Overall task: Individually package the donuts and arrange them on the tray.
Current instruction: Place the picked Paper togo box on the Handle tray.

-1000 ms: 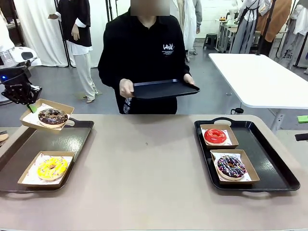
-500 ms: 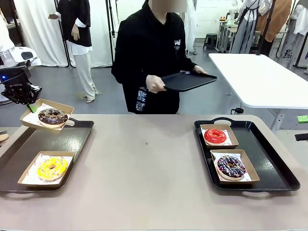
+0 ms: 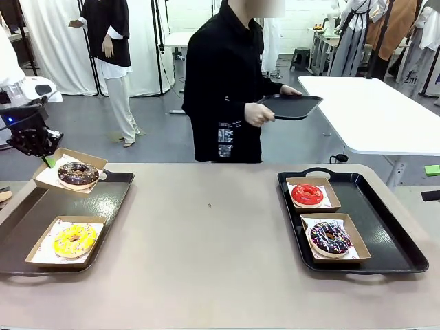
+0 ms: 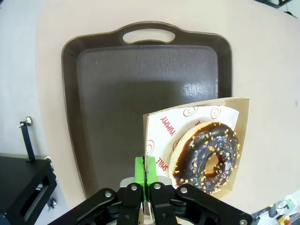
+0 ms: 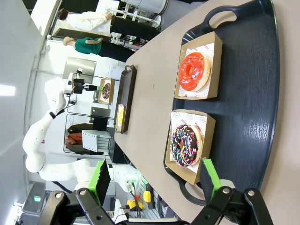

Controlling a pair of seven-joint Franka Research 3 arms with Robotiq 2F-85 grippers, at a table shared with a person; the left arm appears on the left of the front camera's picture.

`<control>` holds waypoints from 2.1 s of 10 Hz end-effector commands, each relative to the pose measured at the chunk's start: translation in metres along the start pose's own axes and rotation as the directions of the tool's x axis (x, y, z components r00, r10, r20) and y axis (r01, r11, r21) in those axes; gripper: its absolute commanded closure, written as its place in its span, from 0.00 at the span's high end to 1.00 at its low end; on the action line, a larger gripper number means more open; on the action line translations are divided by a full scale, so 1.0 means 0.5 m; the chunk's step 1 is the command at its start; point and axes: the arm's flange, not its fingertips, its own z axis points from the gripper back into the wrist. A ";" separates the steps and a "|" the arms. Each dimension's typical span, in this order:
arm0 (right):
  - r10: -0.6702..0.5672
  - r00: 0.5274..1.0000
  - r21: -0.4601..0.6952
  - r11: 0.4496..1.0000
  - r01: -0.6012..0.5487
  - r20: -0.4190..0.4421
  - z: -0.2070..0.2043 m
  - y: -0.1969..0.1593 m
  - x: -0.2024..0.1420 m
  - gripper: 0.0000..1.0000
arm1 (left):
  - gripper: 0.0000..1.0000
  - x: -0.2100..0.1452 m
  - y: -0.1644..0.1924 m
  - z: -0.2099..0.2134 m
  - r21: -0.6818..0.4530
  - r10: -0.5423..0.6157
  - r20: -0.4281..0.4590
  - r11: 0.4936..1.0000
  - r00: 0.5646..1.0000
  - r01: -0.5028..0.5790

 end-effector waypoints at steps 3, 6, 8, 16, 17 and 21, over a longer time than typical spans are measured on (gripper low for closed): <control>-0.018 1.000 -0.009 1.000 0.018 0.006 -0.002 0.005 0.001 1.00 | 0.01 0.026 -0.011 -0.101 0.086 0.011 0.000 0.996 1.000 -0.011; -0.018 1.000 -0.009 1.000 0.018 0.006 -0.002 0.005 0.001 1.00 | 0.01 0.048 -0.021 -0.143 0.069 0.013 -0.001 0.998 1.000 -0.013; -0.018 1.000 -0.009 1.000 0.018 0.006 -0.002 0.005 0.001 1.00 | 0.01 0.054 -0.031 -0.156 0.069 0.006 -0.007 0.998 1.000 -0.005; -0.018 1.000 -0.009 1.000 0.018 0.006 -0.002 0.005 0.001 1.00 | 1.00 0.051 -0.030 -0.143 0.065 0.010 -0.003 0.998 1.000 -0.010; -0.018 1.000 -0.009 1.000 0.018 0.006 -0.002 0.005 0.001 1.00 | 1.00 0.052 -0.028 -0.137 0.061 0.009 -0.001 0.998 1.000 -0.009; -0.018 1.000 -0.009 1.000 0.018 0.006 -0.002 0.005 0.001 1.00 | 0.80 0.026 -0.019 -0.102 -0.045 -0.035 -0.095 0.998 0.995 0.031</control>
